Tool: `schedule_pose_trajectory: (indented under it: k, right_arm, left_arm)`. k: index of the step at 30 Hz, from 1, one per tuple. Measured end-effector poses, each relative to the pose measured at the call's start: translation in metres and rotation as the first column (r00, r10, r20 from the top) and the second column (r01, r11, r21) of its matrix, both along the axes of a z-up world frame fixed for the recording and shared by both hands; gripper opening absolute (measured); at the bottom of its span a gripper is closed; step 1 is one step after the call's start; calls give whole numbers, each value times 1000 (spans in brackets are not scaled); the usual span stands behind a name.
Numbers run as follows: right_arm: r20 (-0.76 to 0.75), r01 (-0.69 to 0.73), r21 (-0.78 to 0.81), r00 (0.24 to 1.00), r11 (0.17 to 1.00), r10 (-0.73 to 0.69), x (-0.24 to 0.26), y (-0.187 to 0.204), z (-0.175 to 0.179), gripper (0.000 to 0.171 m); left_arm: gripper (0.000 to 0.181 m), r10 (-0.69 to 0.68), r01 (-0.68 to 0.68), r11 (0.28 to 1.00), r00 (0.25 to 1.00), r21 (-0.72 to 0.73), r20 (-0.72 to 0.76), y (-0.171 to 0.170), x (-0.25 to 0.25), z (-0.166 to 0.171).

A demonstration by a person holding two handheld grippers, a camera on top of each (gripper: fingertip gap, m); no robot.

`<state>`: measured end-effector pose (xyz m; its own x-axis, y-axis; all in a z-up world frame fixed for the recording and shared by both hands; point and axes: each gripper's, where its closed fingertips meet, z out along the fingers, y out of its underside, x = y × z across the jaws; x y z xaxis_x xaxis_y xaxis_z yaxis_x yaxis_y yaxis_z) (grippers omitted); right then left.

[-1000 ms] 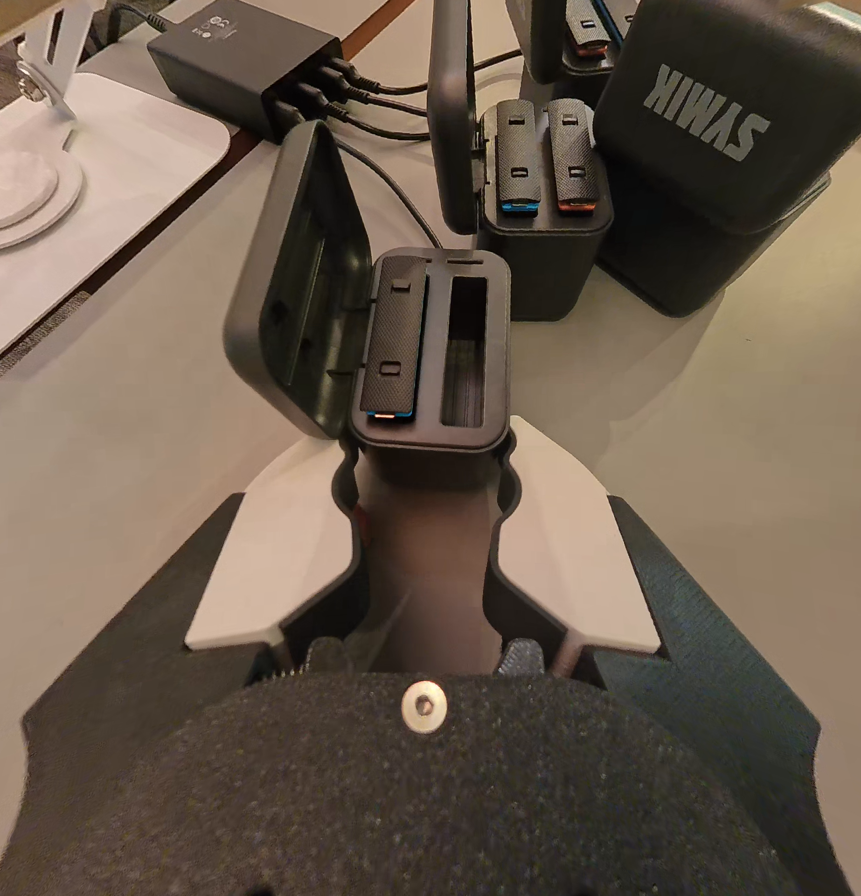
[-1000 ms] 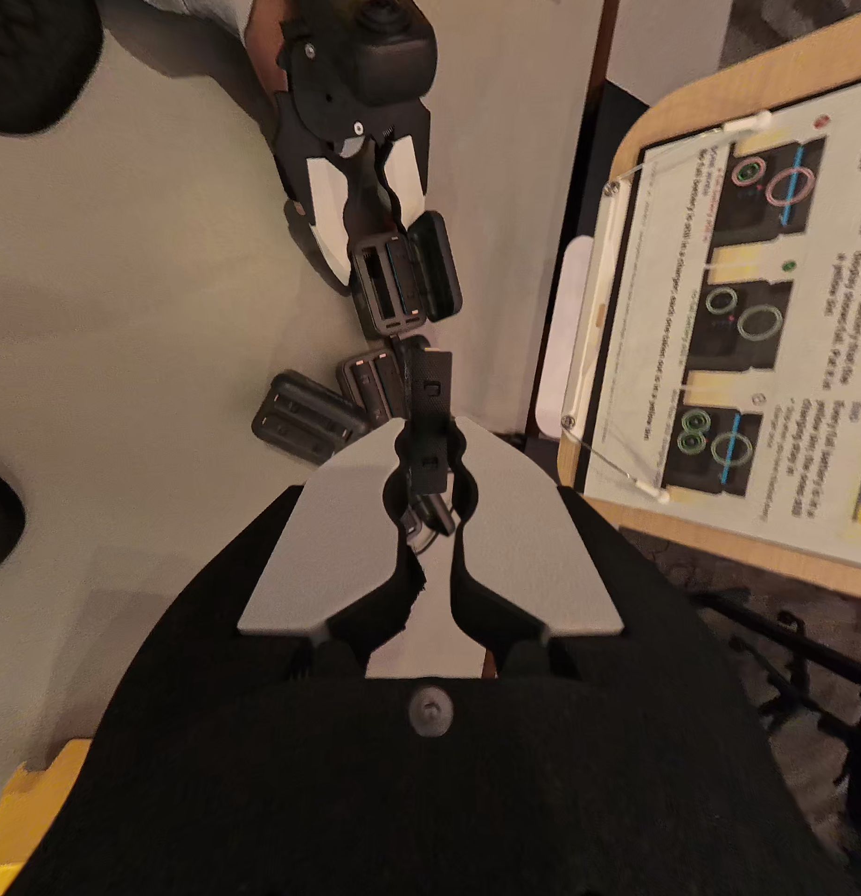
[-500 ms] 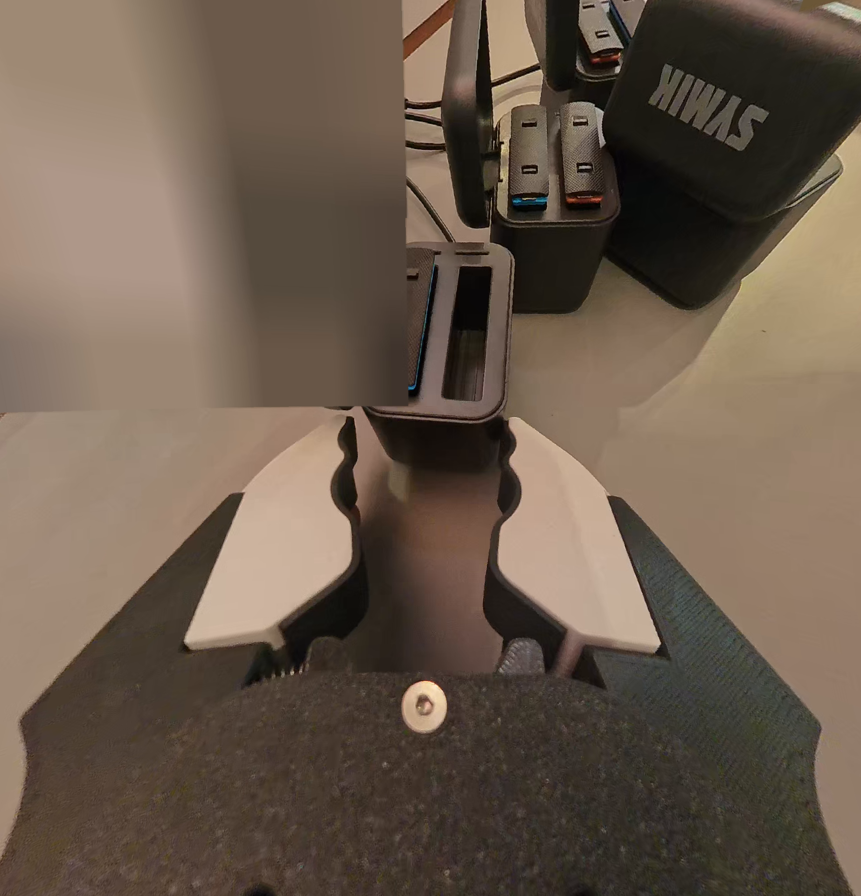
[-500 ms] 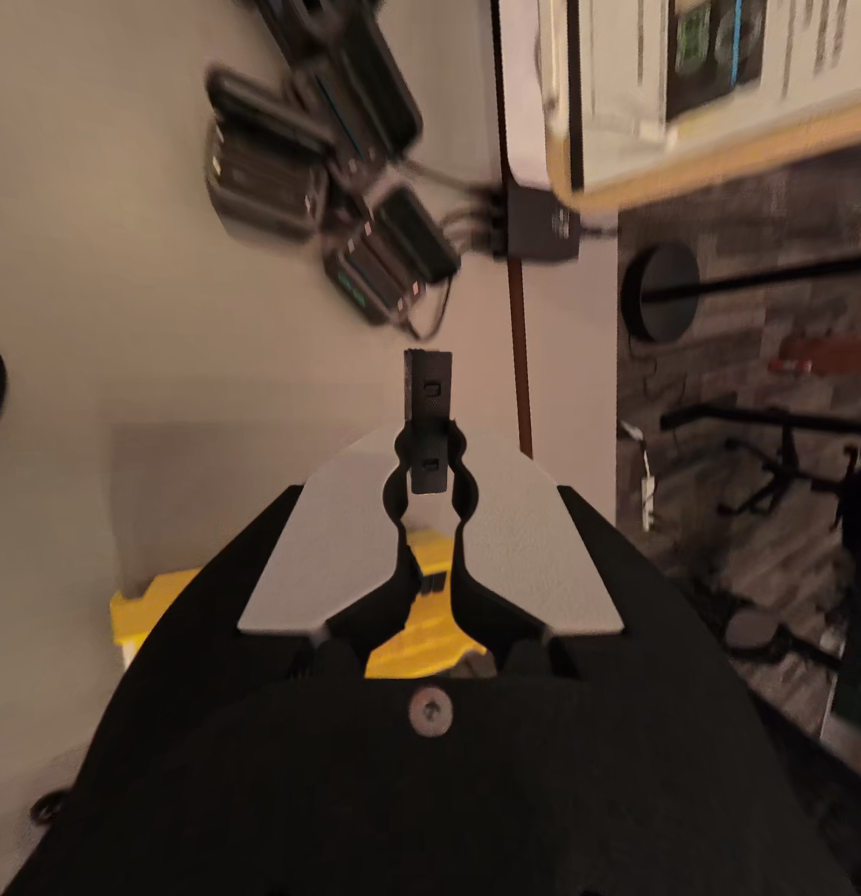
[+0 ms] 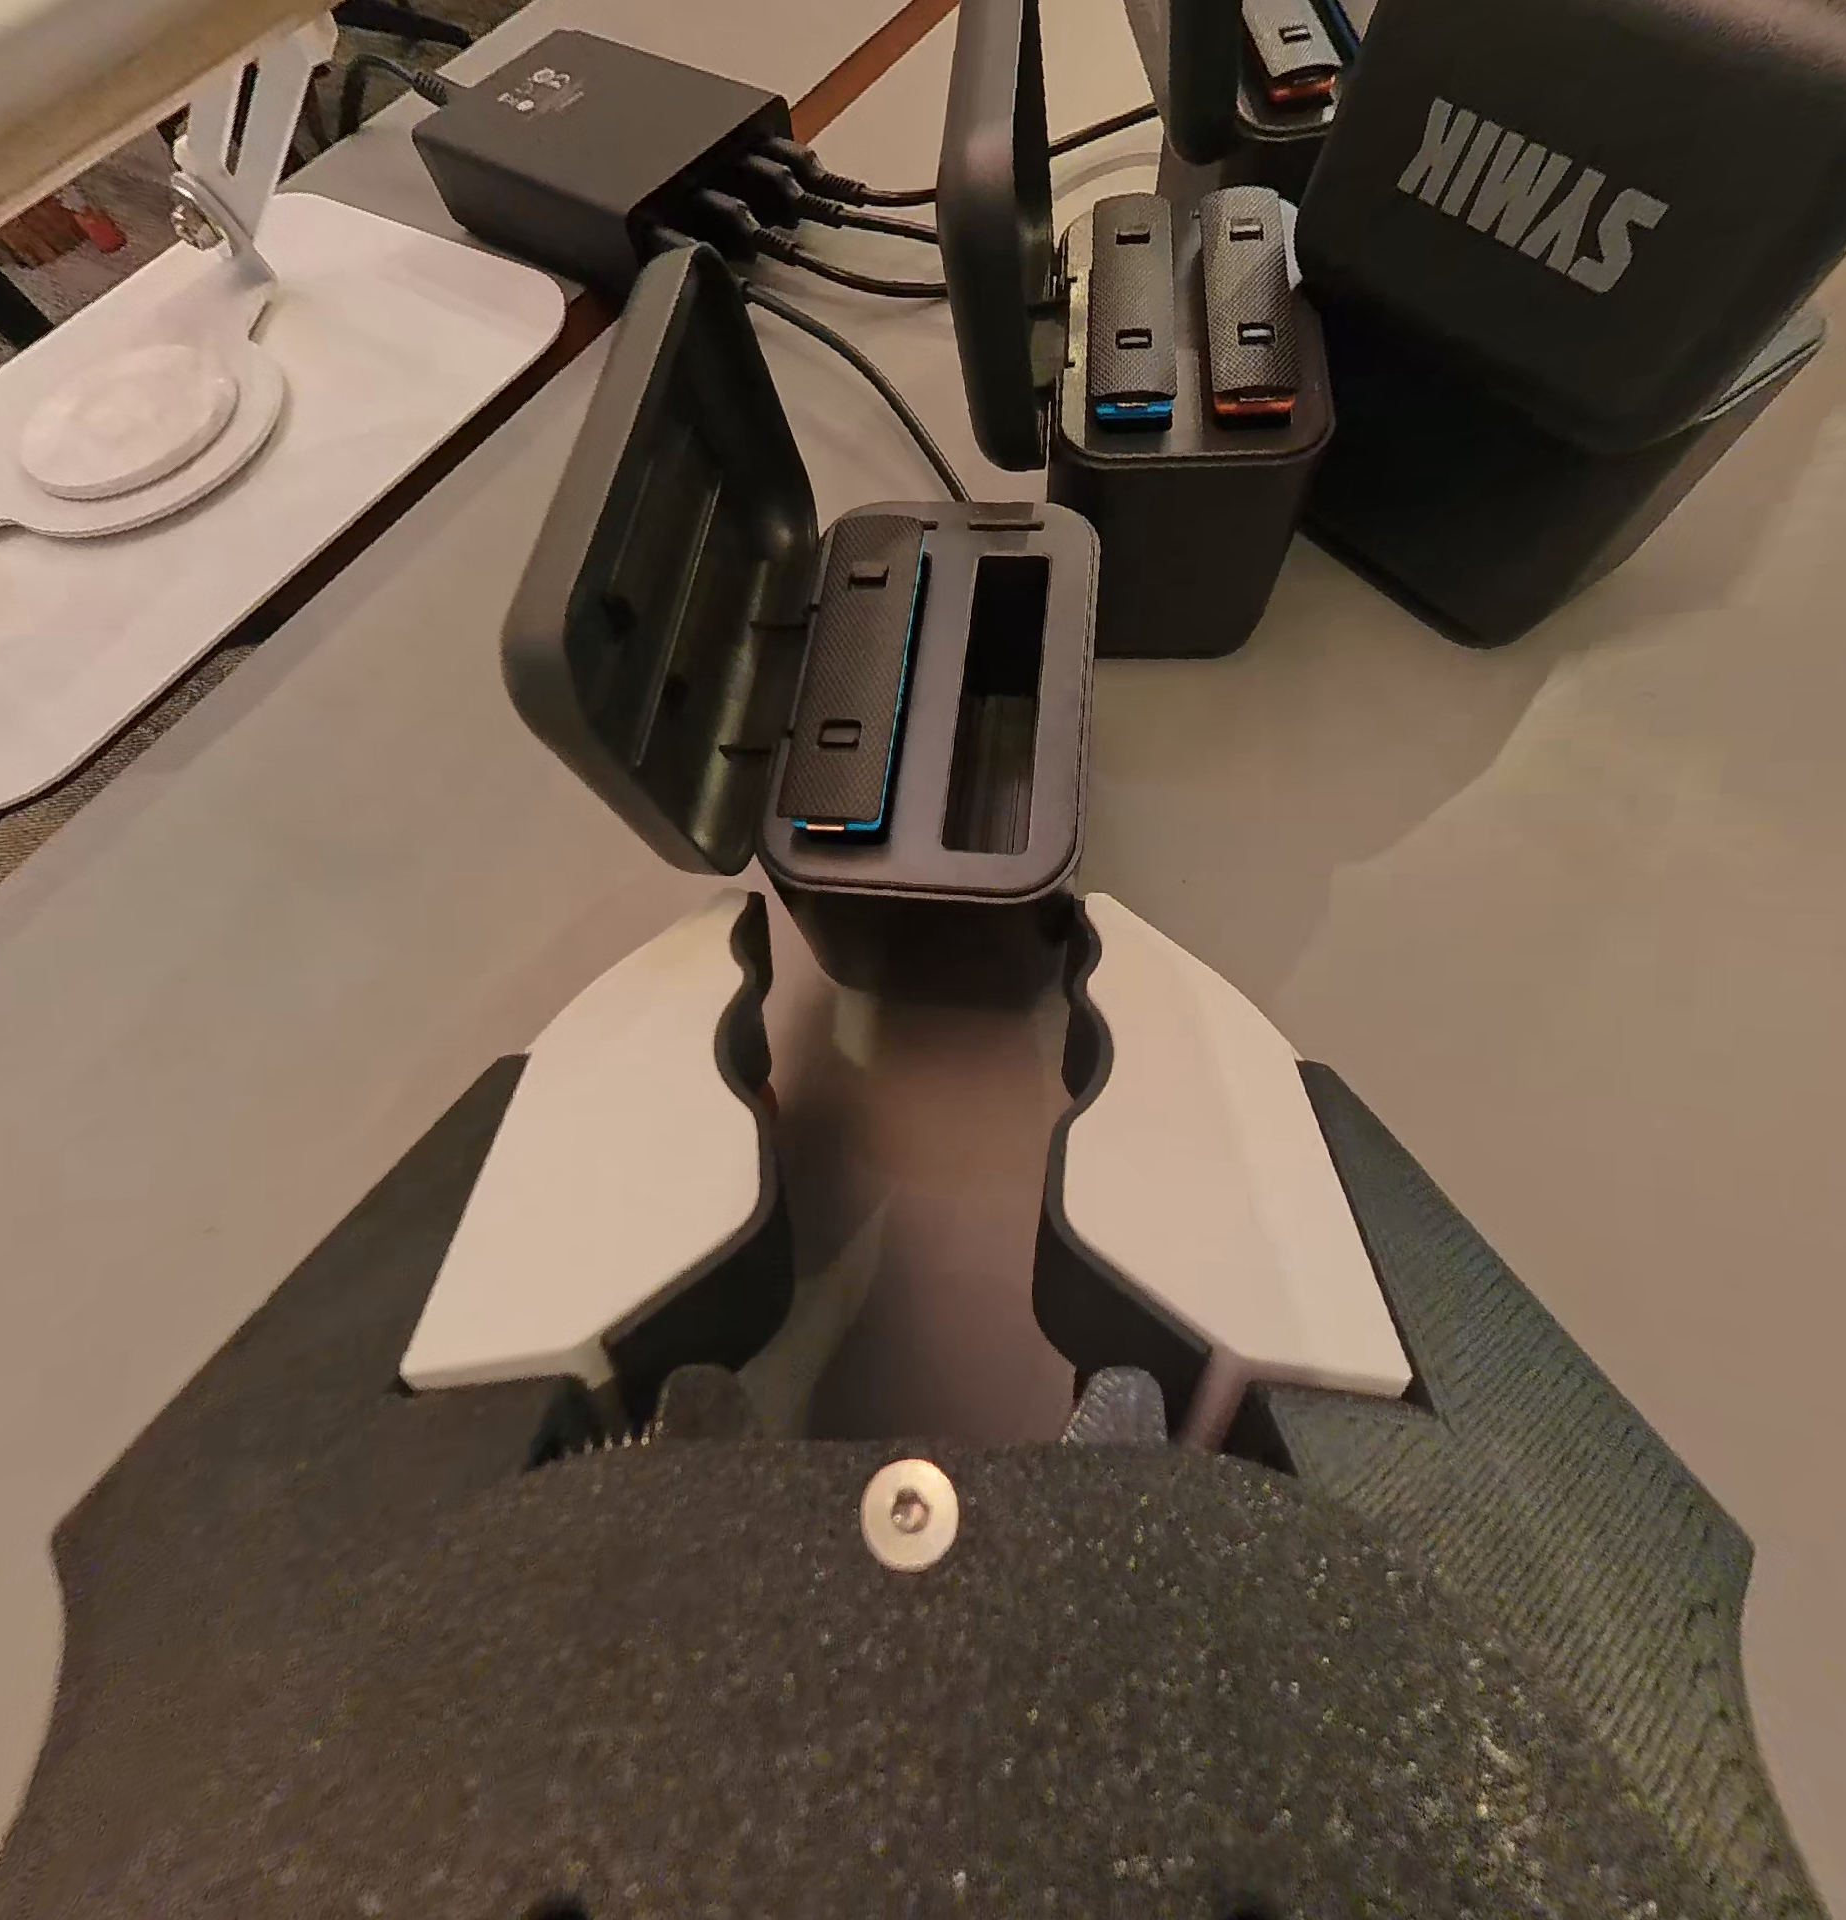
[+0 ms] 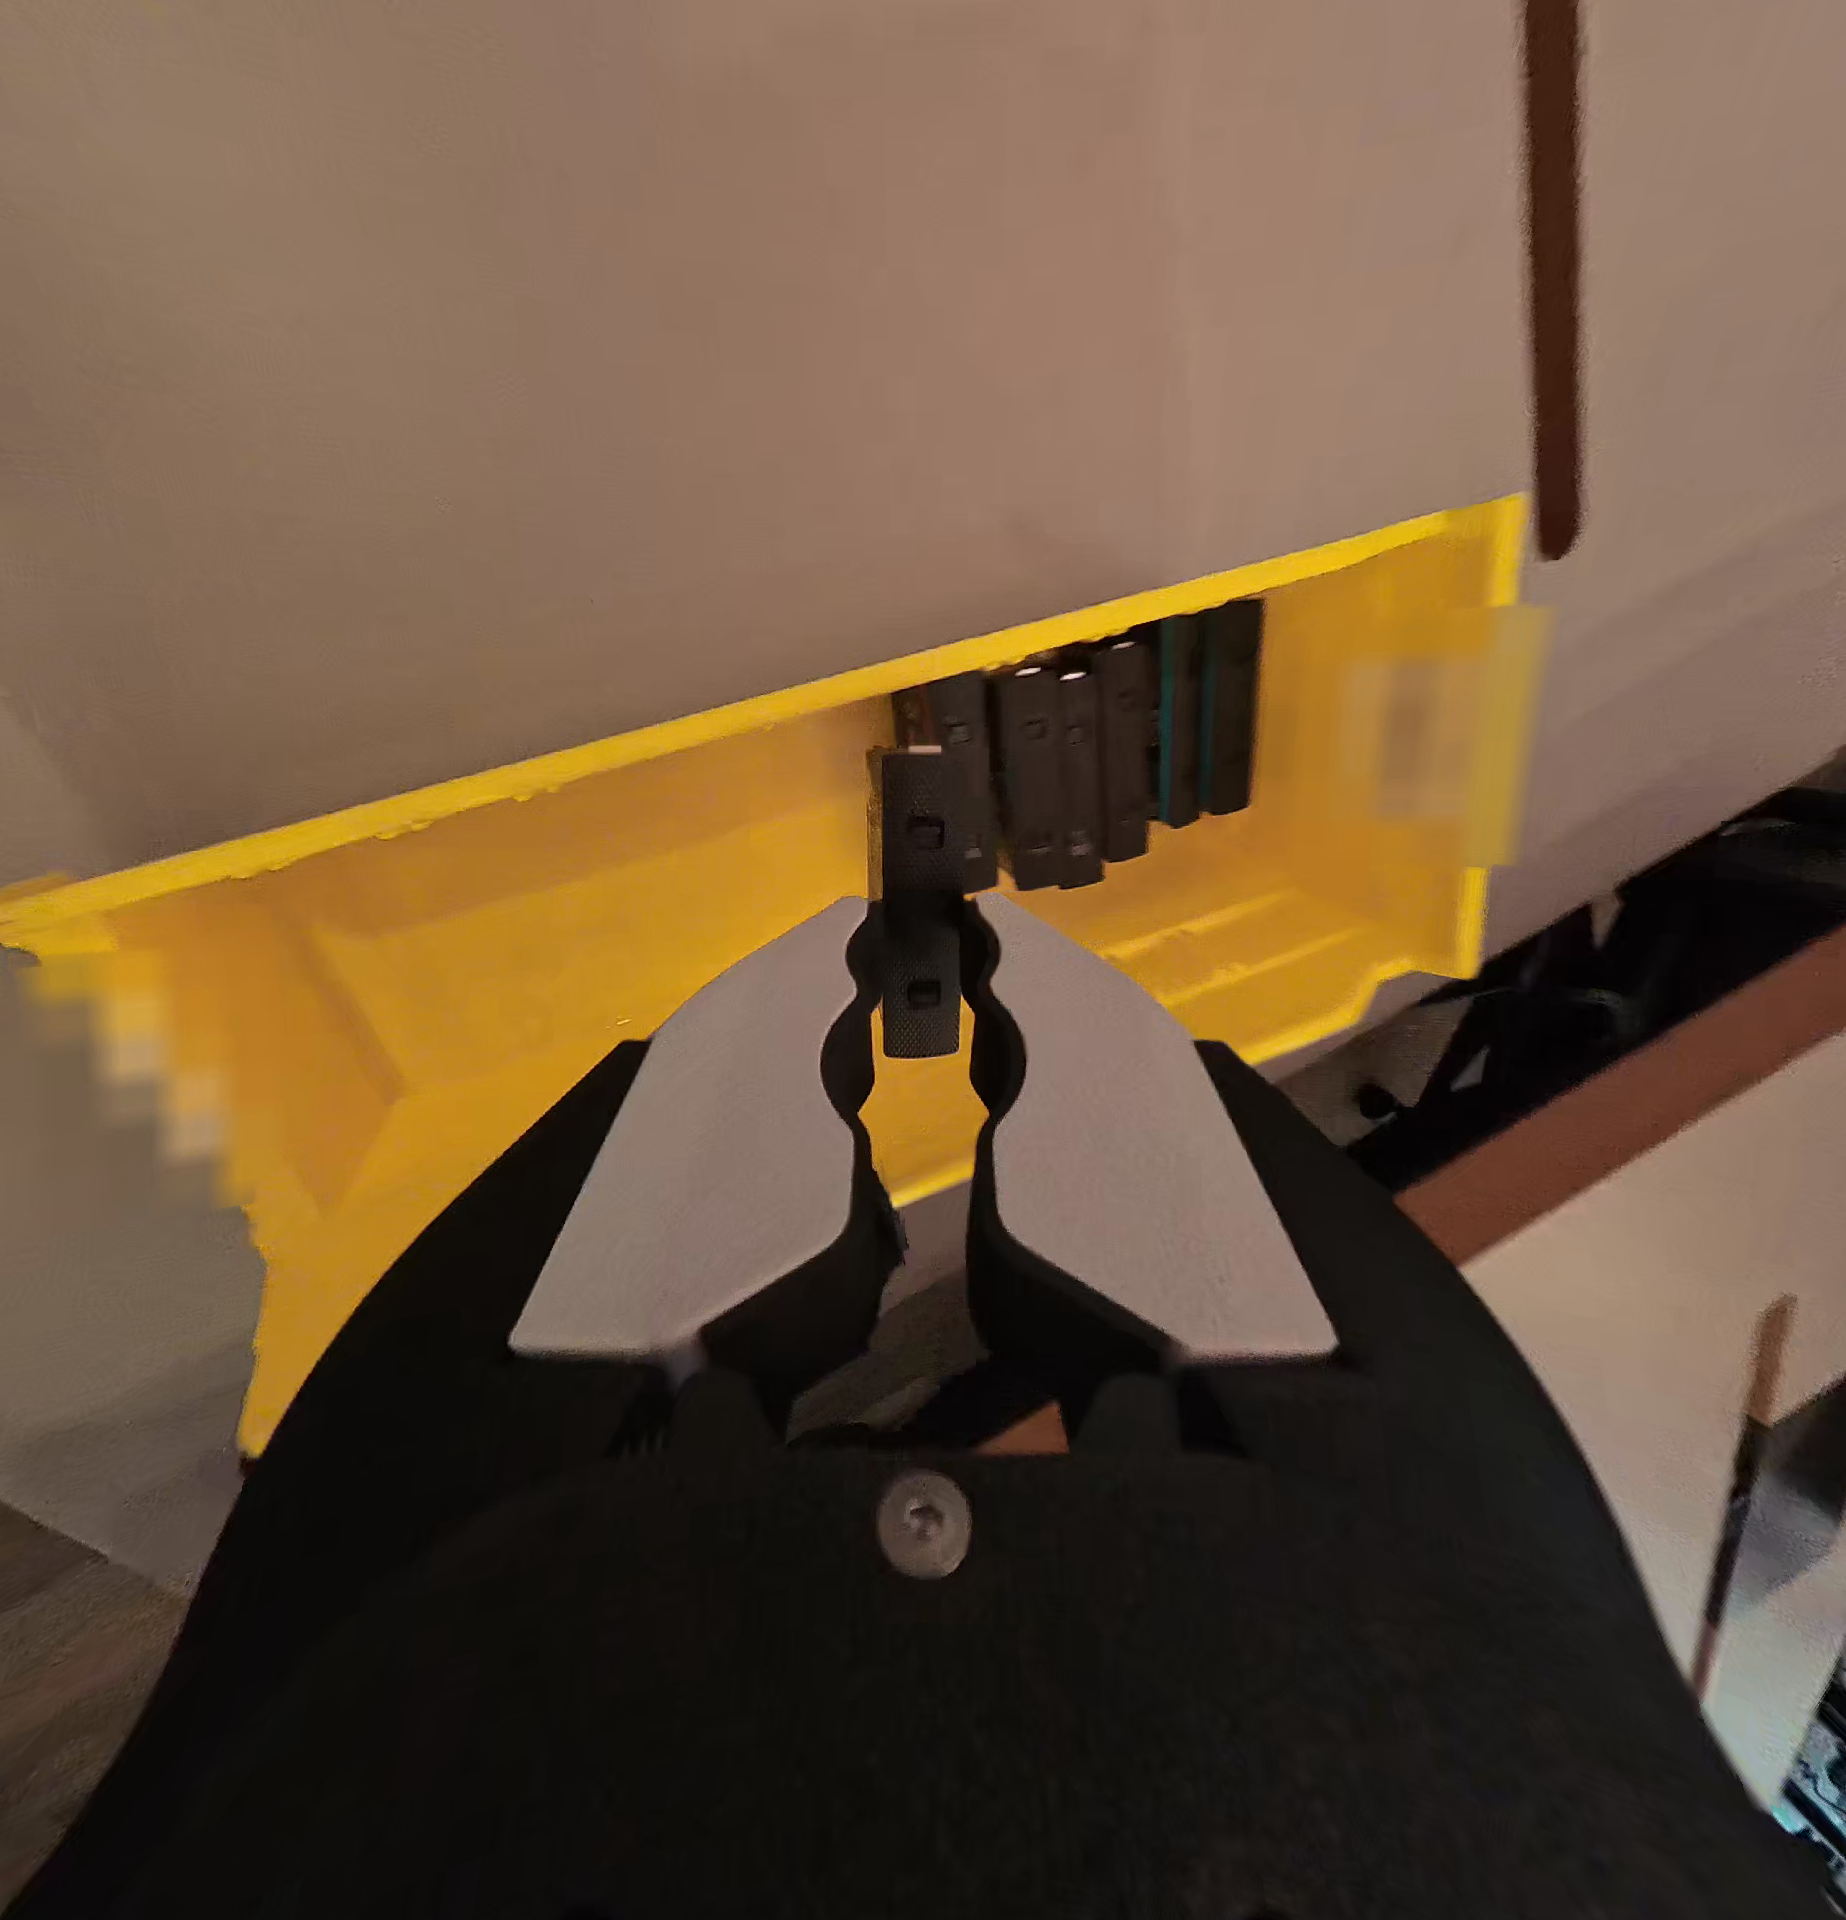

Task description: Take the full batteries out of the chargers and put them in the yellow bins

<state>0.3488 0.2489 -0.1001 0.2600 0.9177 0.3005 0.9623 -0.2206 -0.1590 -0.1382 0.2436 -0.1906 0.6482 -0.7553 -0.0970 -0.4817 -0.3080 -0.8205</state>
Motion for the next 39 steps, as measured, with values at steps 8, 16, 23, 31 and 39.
schedule_pose_trajectory:
  k: [8,16,23,31,39]
  right_arm:
    - [43,4,-48,999,999,-2,9,6,-58,13]
    - [49,3,-44,999,999,-1,9,17,-70,14]
    - [29,3,21,1000,1000,-3,4,21,-49,21]
    - [-158,-135,228,972,964,173,-105,28,48,34]
    - [-221,-504,233,805,832,550,-301,-7,57,31]
  left_arm:
    - [54,2,-2,1000,1000,-3,-17,0,0,-2]
    - [53,4,-4,1000,1000,-2,-20,0,0,-3]
    - [55,12,-12,1000,999,-6,-32,1,0,-4]
    - [57,15,-15,1000,999,-15,-40,1,-1,-6]
    - [58,24,-24,1000,999,-15,-31,2,0,-5]
